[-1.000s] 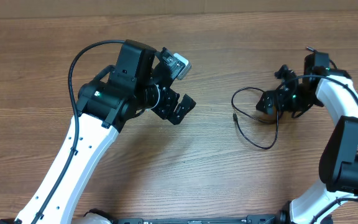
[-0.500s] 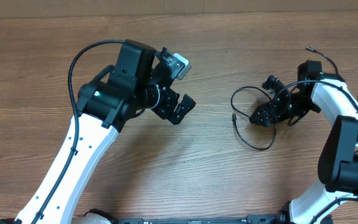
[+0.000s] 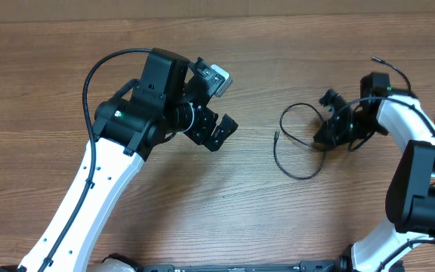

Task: Untangle cables
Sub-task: 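Drag the cable loop to the upper right with the right gripper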

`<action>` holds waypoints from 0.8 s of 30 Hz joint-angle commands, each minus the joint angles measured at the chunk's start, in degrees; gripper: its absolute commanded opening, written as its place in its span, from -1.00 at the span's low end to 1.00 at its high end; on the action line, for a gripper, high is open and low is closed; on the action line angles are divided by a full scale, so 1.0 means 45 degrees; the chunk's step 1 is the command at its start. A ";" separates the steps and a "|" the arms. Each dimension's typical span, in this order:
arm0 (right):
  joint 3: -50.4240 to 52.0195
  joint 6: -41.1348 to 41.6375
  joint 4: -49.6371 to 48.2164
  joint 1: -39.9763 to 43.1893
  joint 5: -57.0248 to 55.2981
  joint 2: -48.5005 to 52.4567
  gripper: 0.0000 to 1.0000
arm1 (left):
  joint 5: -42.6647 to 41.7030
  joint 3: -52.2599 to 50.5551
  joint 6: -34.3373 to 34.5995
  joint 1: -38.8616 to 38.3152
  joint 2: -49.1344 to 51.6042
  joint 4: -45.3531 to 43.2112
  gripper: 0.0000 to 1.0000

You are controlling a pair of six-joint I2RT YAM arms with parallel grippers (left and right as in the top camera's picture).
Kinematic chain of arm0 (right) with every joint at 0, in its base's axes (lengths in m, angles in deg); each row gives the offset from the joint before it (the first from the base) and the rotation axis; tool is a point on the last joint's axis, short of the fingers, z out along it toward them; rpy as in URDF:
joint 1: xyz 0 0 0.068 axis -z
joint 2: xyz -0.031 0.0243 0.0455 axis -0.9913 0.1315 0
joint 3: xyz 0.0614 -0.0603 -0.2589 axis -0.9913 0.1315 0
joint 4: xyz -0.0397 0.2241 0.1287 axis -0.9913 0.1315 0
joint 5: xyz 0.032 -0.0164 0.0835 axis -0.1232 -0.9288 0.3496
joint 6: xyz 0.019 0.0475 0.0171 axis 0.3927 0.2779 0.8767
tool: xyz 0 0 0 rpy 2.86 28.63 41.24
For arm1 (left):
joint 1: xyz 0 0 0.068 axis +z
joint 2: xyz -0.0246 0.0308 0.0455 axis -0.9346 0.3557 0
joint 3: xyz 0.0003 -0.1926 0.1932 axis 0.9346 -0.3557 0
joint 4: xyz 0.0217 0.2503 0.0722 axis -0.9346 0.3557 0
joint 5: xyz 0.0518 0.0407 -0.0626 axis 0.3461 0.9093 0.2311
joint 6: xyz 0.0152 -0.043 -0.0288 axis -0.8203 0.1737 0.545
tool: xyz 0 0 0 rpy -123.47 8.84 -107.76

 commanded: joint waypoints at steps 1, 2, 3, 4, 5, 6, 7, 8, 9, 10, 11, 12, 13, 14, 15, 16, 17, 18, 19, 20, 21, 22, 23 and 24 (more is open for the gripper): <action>-0.2720 0.3521 0.0359 0.0053 -0.1734 -0.0126 -0.93 | 0.0044 0.0170 -0.0049 0.0068 -0.0112 -0.0024 0.99; -0.3580 0.3905 0.0627 0.0058 -0.1977 -0.0126 -0.93 | 0.0044 0.0170 -0.0049 0.0063 -0.0112 -0.0024 0.99; -0.5042 0.4289 0.0962 0.0058 -0.2142 -0.0126 -0.93 | 0.0044 0.0170 -0.0049 0.0063 -0.0112 -0.0024 0.99; -0.6120 0.4590 0.1117 0.0058 -0.2205 -0.0126 -0.93 | 0.0039 0.0170 -0.0049 0.0063 -0.0112 -0.0019 1.00; -0.7310 0.4857 0.1161 0.0058 -0.2205 -0.0126 -0.93 | 0.0039 0.0170 -0.0049 0.0063 -0.0112 -0.0024 1.00; -0.9146 0.5081 0.0986 0.0058 -0.2210 -0.0126 -0.92 | 0.0039 0.0170 -0.0049 0.0063 -0.0112 -0.0024 1.00; -1.0001 0.5178 0.0782 0.0058 -0.2210 -0.0126 -0.93 | 0.0039 0.0170 -0.0049 0.0068 -0.0112 -0.0024 0.99; -1.0904 0.5377 0.0452 0.0058 -0.2259 -0.0126 -0.93 | 0.0039 0.0170 -0.0049 0.0063 -0.0112 -0.0024 1.00; -1.1944 0.5960 -0.0170 0.0058 -0.2565 -0.0126 -0.93 | 0.0044 0.0170 -0.0049 0.0063 -0.0112 -0.0024 1.00; -1.2774 0.6669 -0.0845 0.0058 -0.3172 -0.0126 -0.93 | 0.0044 0.0170 -0.0049 0.0063 -0.0112 -0.0024 1.00; -1.3435 0.7388 -0.1569 0.0058 -0.4080 -0.0126 -0.93 | 0.0039 0.0170 -0.0049 0.0068 -0.0112 -0.0024 1.00; -1.3838 0.7927 -0.2215 0.0058 -0.4969 -0.0126 -0.93 | 0.0039 0.0170 -0.0049 0.0063 -0.0112 -0.0024 0.99; -1.4251 0.8461 -0.3390 0.0058 -0.6591 -0.0126 -0.93 | 0.0039 0.0170 -0.0049 0.0063 -0.0112 -0.0024 1.00; -1.4324 0.8476 -0.4376 0.0058 -0.7864 -0.0126 -0.93 | 0.0044 0.0170 -0.0049 0.0063 -0.0112 -0.0024 1.00; -1.4324 0.8476 -0.5061 0.0058 -0.8966 -0.0126 -0.92 | 0.0039 0.0170 -0.0049 0.0063 -0.0112 -0.0019 1.00; -1.4304 0.8476 -0.5770 0.0073 -1.0914 -0.0102 -0.92 | 0.0044 0.0170 -0.0049 0.0068 -0.0112 -0.0024 0.99; -1.4299 0.8480 -0.6003 0.0121 -1.1642 -0.0049 -0.92 | 0.0039 0.0170 -0.0049 0.0063 -0.0112 -0.0024 1.00; -1.4299 0.8476 -0.6149 0.0214 -1.2109 0.0010 -0.92 | 0.0039 0.0170 -0.0049 0.0063 -0.0112 -0.0024 1.00; -1.4299 0.8476 -0.6241 0.0403 -1.2497 0.0131 -0.92 | 0.0044 0.0170 -0.0049 0.0063 -0.0112 -0.0024 1.00; -1.4299 0.8476 -0.6183 0.0782 -1.2628 0.0408 -0.92 | 0.0039 0.0170 -0.0049 0.0063 -0.0112 -0.0024 0.99; -1.4299 0.8480 -0.6018 0.1112 -1.2628 0.0675 -0.92 | 0.0039 0.0170 -0.0049 0.0068 -0.0112 -0.0024 1.00; -1.4299 0.8485 -0.5765 0.1370 -1.2628 0.0928 -0.92 | 0.0039 0.0170 -0.0049 0.0063 -0.0112 -0.0024 1.00; -1.4299 0.8490 -0.5348 0.1729 -1.2628 0.1287 -0.92 | 0.0044 0.0170 -0.0049 0.0068 -0.0112 -0.0024 1.00; -1.4299 0.8558 -0.5037 0.1943 -1.2628 0.1535 -0.92 | 0.0044 0.0170 -0.0049 0.0063 -0.0112 -0.0024 1.00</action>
